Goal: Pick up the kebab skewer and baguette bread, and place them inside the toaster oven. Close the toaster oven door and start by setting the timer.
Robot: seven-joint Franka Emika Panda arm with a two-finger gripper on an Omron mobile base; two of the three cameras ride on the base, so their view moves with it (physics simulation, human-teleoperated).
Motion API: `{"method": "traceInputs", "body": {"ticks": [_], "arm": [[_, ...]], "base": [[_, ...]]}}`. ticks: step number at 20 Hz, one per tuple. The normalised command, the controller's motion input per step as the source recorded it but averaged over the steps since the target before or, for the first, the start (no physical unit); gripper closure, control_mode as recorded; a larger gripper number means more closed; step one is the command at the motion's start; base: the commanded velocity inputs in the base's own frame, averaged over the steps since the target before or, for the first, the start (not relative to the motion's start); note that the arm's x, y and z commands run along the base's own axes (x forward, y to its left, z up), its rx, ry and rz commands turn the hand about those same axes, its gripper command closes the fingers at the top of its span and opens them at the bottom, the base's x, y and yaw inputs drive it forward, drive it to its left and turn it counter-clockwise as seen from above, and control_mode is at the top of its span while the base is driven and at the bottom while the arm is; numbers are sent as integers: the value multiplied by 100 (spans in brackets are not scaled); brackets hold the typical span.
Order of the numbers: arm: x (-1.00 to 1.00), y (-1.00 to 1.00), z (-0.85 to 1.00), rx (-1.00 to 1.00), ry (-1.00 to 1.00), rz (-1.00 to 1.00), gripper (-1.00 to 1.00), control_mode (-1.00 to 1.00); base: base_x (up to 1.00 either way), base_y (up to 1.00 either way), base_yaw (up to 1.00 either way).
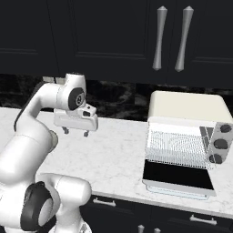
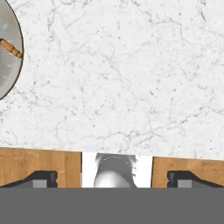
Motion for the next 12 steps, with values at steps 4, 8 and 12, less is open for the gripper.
{"method": "traceInputs", "body": {"ticks": [4,8,12], "arm": [[32,100,0,0,6,2,-100,-100],[26,99,-8,0,1,3,-100,-100],[21,87,-18,0,1,14,-100,-100]], "base": [[0,0,0],[0,0,0],[0,0,0]]}}
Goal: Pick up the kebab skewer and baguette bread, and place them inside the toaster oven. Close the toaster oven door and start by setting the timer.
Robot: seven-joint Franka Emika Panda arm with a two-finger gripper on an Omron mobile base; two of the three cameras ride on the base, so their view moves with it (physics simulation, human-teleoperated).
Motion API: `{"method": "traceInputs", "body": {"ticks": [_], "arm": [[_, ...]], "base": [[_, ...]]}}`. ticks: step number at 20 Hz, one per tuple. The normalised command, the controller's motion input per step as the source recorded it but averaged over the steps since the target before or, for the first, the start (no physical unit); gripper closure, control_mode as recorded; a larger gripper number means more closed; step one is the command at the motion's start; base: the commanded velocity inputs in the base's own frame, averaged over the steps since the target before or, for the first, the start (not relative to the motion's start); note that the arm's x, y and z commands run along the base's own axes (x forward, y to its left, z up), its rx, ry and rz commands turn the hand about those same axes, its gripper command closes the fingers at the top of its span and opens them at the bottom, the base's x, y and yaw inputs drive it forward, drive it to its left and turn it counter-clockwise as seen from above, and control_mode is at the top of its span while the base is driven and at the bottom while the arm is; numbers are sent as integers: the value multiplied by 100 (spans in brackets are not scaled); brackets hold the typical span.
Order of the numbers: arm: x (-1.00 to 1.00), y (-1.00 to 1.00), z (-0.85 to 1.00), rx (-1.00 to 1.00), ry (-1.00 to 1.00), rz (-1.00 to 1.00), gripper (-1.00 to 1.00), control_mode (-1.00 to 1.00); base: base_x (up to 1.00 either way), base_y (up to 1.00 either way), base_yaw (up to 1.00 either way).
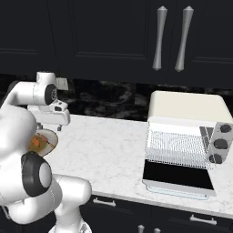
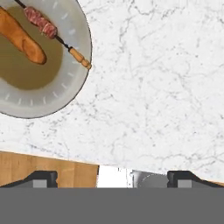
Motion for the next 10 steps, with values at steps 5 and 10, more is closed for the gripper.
{"method": "traceInputs", "body": {"ticks": [5,10], "arm": [[-1,50,-36,0,1,40,-100,-100],[24,72,-33,0,0,26,-100,-100]], "base": [[0,0,0],[0,0,0]]}}
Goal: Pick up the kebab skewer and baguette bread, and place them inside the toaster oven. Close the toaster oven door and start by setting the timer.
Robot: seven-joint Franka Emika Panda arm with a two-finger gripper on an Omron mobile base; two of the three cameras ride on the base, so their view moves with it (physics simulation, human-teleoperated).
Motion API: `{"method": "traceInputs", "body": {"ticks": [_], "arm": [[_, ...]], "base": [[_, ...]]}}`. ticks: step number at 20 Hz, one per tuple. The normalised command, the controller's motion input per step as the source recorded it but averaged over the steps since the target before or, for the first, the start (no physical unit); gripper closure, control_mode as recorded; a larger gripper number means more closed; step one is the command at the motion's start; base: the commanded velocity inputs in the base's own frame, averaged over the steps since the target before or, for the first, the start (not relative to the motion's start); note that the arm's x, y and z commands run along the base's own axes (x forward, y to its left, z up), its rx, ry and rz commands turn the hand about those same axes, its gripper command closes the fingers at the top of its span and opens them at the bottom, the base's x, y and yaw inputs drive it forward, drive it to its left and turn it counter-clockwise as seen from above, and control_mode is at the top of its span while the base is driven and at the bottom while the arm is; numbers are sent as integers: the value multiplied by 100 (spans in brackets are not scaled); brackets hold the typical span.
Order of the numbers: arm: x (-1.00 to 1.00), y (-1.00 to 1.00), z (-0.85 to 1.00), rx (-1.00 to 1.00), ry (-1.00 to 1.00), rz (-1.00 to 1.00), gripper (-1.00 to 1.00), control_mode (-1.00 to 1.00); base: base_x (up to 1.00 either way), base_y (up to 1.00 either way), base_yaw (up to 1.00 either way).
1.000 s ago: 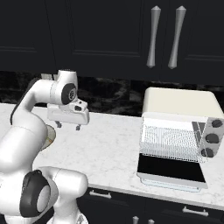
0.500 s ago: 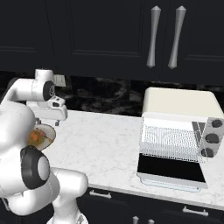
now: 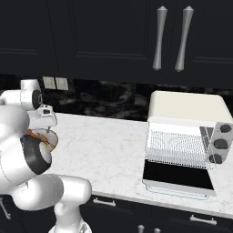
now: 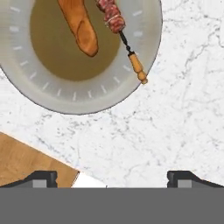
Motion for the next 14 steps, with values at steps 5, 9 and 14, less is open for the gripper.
{"method": "traceInputs", "body": {"ticks": [5,9,14], "arm": [[35,71,-40,0,1,14,-100,-100],[34,73,-41,1,6,14,-100,-100],[20,66,-45,5,8,14,-100,-100]], "base": [[0,0,0],[0,0,0],[0,0,0]]}}
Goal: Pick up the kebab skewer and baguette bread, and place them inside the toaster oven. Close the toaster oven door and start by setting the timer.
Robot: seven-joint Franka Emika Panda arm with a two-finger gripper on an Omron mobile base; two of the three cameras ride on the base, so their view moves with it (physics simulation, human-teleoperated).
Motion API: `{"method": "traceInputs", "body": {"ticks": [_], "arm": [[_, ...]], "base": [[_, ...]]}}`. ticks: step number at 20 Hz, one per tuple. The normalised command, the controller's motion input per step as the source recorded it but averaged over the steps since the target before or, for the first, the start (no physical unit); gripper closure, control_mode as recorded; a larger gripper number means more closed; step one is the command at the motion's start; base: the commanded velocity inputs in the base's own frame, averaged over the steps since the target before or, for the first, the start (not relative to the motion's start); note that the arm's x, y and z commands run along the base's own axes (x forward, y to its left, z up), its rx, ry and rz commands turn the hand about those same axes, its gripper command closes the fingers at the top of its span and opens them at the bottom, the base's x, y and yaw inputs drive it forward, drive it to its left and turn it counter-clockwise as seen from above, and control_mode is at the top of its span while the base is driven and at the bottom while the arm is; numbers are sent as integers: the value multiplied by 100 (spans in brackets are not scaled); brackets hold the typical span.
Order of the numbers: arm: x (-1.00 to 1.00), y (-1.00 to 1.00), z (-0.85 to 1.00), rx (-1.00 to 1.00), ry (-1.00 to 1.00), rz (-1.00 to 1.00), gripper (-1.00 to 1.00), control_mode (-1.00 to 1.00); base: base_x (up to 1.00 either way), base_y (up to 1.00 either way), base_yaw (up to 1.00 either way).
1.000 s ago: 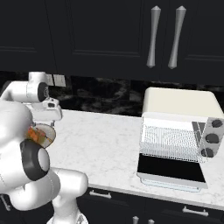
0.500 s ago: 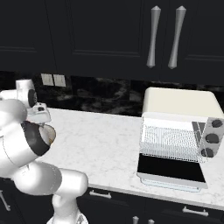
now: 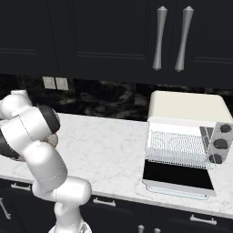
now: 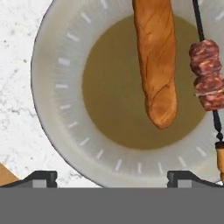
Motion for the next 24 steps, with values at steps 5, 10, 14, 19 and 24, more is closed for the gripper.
{"method": "traceInputs", "body": {"ticks": [5,10,14,19,24], "arm": [[13,61,-51,7,8,14,-100,-100],[18,15,-18,3,-3,4,-100,-100],[16,-3,0,0,-8,-1,-100,-100],[45,-11,0,0,-1,0,-100,-100],[46,-18,0,0,0,0,-100,-100]], "base": [[0,0,0],[0,0,0],[0,0,0],[0,0,0],[0,0,0]]}}
